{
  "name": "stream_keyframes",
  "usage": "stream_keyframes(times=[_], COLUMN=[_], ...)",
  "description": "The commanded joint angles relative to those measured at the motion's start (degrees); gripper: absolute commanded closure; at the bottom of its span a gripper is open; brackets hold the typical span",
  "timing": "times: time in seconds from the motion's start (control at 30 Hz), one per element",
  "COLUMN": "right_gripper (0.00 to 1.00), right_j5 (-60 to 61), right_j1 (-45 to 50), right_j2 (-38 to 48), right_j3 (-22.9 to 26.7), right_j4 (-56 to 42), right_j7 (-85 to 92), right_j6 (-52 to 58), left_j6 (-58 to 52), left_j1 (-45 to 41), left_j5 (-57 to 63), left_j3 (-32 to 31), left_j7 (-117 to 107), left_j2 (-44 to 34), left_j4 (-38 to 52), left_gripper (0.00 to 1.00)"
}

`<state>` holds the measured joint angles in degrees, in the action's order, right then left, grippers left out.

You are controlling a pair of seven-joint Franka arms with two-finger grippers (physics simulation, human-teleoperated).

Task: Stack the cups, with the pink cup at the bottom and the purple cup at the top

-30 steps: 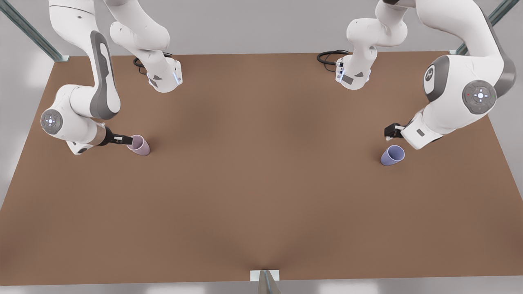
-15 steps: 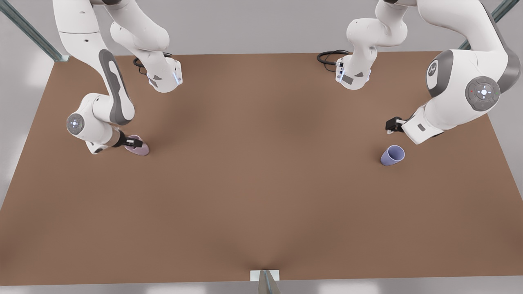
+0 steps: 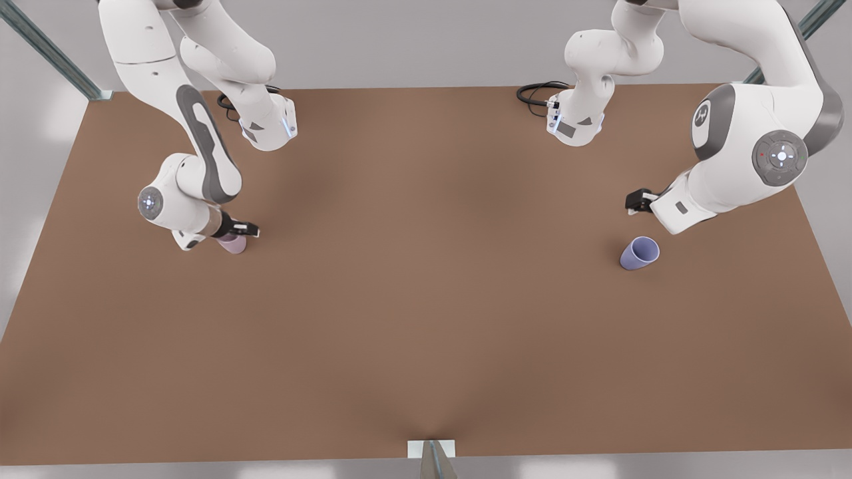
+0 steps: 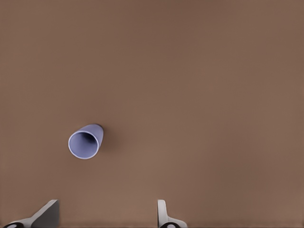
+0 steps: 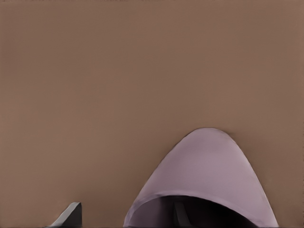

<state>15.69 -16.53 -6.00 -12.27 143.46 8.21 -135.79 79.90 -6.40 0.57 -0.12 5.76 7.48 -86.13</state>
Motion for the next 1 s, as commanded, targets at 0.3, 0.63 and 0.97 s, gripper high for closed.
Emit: stream_keyframes(times=[0.3, 0.63, 0.97], right_gripper=[0.79, 0.79, 0.79], right_j5=[0.5, -6.9, -15.7], right_j1=[-2.3, 18.8, 56.5], right_j2=[-0.2, -4.1, -56.5], right_j3=[0.0, -0.6, 1.7], right_j4=[-0.3, -21.4, -110.0], right_j7=[5.9, -26.5, -70.7], right_j6=[-4.2, 8.4, 36.7], left_j6=[0.7, 1.0, 1.0], left_j1=[0.0, 0.0, 0.1], left_j5=[-1.4, -0.2, -0.1], left_j3=[-0.1, 0.1, 0.1], left_j7=[0.1, 0.1, 0.1], left_j2=[0.9, 2.9, 3.3], left_j4=[0.3, 0.0, 0.0], left_gripper=[0.00, 0.00, 0.00])
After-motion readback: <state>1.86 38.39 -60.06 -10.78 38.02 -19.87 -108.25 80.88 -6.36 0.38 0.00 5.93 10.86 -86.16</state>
